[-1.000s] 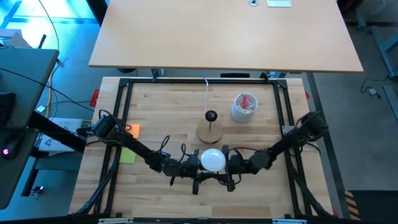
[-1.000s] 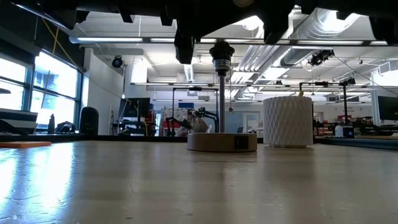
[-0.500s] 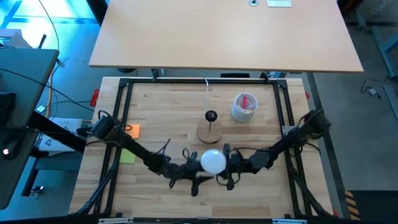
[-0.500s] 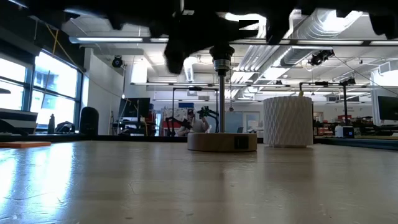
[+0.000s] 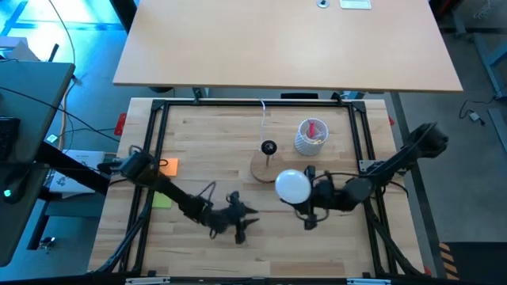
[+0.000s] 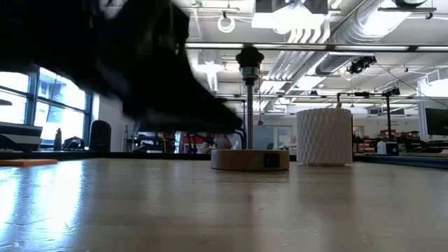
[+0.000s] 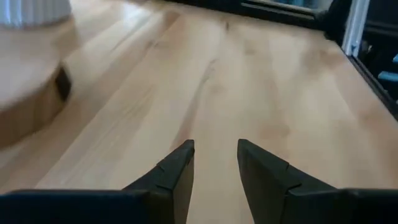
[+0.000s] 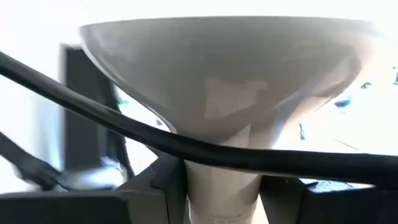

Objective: Screw lightbulb
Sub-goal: Insert the light bulb into the brown lamp

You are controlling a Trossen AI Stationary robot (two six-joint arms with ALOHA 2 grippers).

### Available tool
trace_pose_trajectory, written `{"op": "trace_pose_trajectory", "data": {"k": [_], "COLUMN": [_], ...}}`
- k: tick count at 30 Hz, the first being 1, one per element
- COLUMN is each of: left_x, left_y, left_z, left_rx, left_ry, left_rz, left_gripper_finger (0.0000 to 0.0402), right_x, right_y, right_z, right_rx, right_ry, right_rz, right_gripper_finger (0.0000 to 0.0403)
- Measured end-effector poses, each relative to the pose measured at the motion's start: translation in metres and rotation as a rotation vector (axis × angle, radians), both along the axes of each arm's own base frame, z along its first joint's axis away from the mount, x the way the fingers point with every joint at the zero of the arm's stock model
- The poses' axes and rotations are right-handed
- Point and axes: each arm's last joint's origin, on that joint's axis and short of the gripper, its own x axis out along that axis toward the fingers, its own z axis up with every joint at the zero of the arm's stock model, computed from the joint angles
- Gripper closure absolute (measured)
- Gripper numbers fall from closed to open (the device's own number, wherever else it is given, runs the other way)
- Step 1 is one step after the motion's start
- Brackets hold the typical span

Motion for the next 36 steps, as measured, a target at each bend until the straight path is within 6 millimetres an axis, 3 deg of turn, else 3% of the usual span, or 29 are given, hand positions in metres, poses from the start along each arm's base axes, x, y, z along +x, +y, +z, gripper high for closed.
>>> {"op": "trace_pose_trajectory", "data": {"k": [5, 12, 16, 19, 26, 30, 36], "left_x": [-0.022, -0.03, -0.031, -0.035, -0.047, -0.047, -0.043], "left_y": [0.037, 0.046, 0.047, 0.052, 0.082, 0.103, 0.132], "left_z": [-0.031, -0.038, -0.02, 0.001, 0.054, 0.078, 0.099], "left_rx": [-0.123, -0.051, -0.024, 0.029, 0.076, 0.129, 0.15], "left_ry": [-0.206, -0.263, -0.308, -0.336, -0.286, -0.193, -0.13], "left_rz": [0.011, 0.01, 0.008, 0.034, 0.155, 0.282, 0.326], "left_gripper_finger": [0.0292, 0.0304, 0.0311, 0.0314, 0.0314, 0.0308, 0.0273], "right_x": [0.005, 0.025, 0.035, 0.032, -0.001, -0.011, -0.008], "right_y": [-0.008, -0.045, -0.076, -0.089, -0.088, -0.089, -0.093], "right_z": [0.001, -0.015, -0.016, -0.003, 0.033, 0.033, 0.029], "right_rx": [-0.036, -0.018, -0.04, -0.079, -0.2, -0.259, -0.295], "right_ry": [-0.005, 0.132, 0.15, 0.084, 0.007, 0.092, 0.117], "right_rz": [0.009, -0.094, -0.095, -0.073, -0.056, -0.043, 0.001], "right_gripper_finger": [0.0255, 0.0255, 0.0255, 0.0255, 0.0256, 0.0256, 0.0255]}}
